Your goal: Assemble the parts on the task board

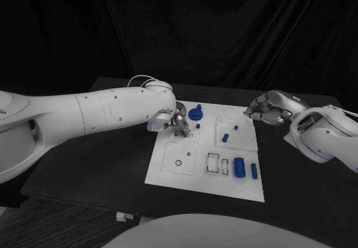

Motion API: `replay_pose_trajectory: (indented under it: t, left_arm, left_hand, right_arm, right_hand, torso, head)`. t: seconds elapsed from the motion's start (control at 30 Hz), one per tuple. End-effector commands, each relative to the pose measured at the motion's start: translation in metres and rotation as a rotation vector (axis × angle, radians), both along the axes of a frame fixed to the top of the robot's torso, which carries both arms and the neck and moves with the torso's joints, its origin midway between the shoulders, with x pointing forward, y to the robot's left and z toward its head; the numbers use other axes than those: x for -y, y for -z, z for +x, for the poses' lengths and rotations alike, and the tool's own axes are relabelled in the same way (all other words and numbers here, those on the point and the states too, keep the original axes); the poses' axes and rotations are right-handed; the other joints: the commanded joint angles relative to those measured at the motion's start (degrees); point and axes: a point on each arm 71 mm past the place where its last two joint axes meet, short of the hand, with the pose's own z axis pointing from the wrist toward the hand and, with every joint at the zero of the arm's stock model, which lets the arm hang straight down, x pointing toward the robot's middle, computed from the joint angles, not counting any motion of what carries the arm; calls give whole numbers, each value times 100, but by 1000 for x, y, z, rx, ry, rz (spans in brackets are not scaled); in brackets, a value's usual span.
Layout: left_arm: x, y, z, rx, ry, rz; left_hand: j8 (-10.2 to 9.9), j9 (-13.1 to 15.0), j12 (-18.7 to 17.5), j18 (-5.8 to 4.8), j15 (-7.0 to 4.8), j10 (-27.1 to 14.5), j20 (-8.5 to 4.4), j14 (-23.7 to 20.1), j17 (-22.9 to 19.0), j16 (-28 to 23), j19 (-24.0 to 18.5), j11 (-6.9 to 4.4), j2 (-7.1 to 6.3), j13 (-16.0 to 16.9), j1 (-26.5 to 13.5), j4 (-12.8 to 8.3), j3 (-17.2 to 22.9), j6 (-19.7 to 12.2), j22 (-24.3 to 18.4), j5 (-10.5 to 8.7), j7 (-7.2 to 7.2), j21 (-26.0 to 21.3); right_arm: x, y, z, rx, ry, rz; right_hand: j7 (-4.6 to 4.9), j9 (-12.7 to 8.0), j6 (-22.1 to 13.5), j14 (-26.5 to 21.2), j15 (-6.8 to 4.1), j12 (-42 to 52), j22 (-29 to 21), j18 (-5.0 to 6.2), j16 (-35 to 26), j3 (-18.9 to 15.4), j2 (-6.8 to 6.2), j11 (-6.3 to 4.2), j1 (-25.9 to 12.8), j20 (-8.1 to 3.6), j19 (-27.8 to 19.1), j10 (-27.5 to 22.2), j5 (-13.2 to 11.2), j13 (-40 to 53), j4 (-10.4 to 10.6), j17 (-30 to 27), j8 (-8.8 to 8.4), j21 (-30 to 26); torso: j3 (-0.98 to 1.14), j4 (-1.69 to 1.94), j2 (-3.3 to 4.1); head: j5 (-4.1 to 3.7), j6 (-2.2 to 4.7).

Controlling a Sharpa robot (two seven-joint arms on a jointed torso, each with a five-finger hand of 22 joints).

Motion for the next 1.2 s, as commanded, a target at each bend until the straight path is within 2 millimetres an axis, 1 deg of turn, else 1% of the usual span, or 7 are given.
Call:
replay_pose_trajectory:
  t: [0.03, 0.17, 0.23, 0.3, 0.6, 0.87, 1.2]
  left_arm:
    - [1, -3, -2, -76, 5, -11]
    - [-2, -4, -3, -157, 22, 17]
    - [-3, -4, -2, -186, 29, 27]
    - [-4, -4, -2, -206, 32, 34]
    - [-4, -5, 1, -220, 24, 37]
    - [-3, -6, 5, -194, 4, 11]
    - [-2, -7, 9, -161, -23, -14]
  left_hand:
    - [141, 184, -76, 47, -33, 343, -22, 564, 1412, -4, 41, -67, 212, 1144, 106, -212, 1332, 252, 1070, 647, -208, 26]
    - [118, 183, -92, 53, -28, 337, -23, 559, 1401, -12, 28, -56, 249, 1131, 87, -201, 1338, 204, 1061, 584, -193, -4]
    - [94, 178, -120, 56, -18, 321, -16, 547, 1372, -30, 16, -44, 287, 1109, 76, -200, 1341, 160, 1053, 468, -180, -28]
    - [86, 177, -126, 56, -14, 317, -14, 542, 1358, -39, 14, -39, 302, 1103, 73, -203, 1345, 146, 1053, 430, -176, -27]
    - [87, 180, -112, 54, -13, 326, -13, 545, 1366, -34, 17, -38, 309, 1115, 72, -204, 1344, 145, 1055, 411, -175, -19]
    - [91, 188, -117, 55, -11, 323, -11, 544, 1364, -35, 16, -36, 316, 1111, 69, -207, 1336, 141, 1054, 375, -172, -21]
    - [84, 193, -118, 55, -8, 323, -9, 545, 1367, -34, 15, -31, 328, 1110, 65, -203, 1326, 117, 1054, 342, -165, -22]
  right_arm:
    - [2, 2, 0, -11, 17, -9]
    - [1, 2, 0, -12, 16, -9]
    - [1, 2, 0, -12, 16, -9]
    - [1, 2, 0, -12, 15, -9]
    - [0, 3, 1, -16, 15, -11]
    - [0, 3, 0, -19, 13, -12]
    - [0, 4, 0, -20, 13, -13]
  right_hand:
    - [-42, 86, 19, 387, -45, 46, 772, 79, -106, 179, 60, -44, 126, -41, -26, 588, 152, 1477, -27, 713, 75, -69]
    - [-43, 86, 19, 387, -45, 46, 772, 79, -105, 182, 61, -44, 131, -41, -25, 588, 153, 1477, -29, 714, 75, -68]
    - [-43, 86, 19, 387, -45, 46, 772, 79, -105, 182, 61, -44, 131, -41, -25, 588, 153, 1477, -29, 714, 75, -68]
    - [-43, 86, 19, 387, -45, 46, 772, 79, -105, 182, 61, -44, 131, -41, -25, 588, 153, 1477, -29, 714, 75, -68]
    - [-45, 87, 19, 386, -45, 46, 773, 78, -107, 191, 64, -46, 141, -41, -25, 588, 154, 1477, -34, 712, 76, -67]
    - [-45, 87, 19, 386, -45, 46, 773, 78, -107, 191, 64, -46, 141, -41, -25, 588, 154, 1477, -34, 712, 76, -67]
    - [-45, 88, 18, 384, -46, 46, 768, 82, -116, 200, 67, -46, 153, -41, -31, 588, 156, 1477, -40, 703, 76, -86]
  torso:
    - [2, -1, -2]
    - [3, -3, -2]
    - [5, -5, -3]
    - [5, -4, -2]
    - [11, -3, -9]
    - [-1, 0, 3]
    - [4, -2, 2]
  head:
    - [-3, -1]
    - [17, -1]
    - [1, -1]
    - [-13, -1]
    - [14, -1]
    - [3, -1]
    - [4, -1]
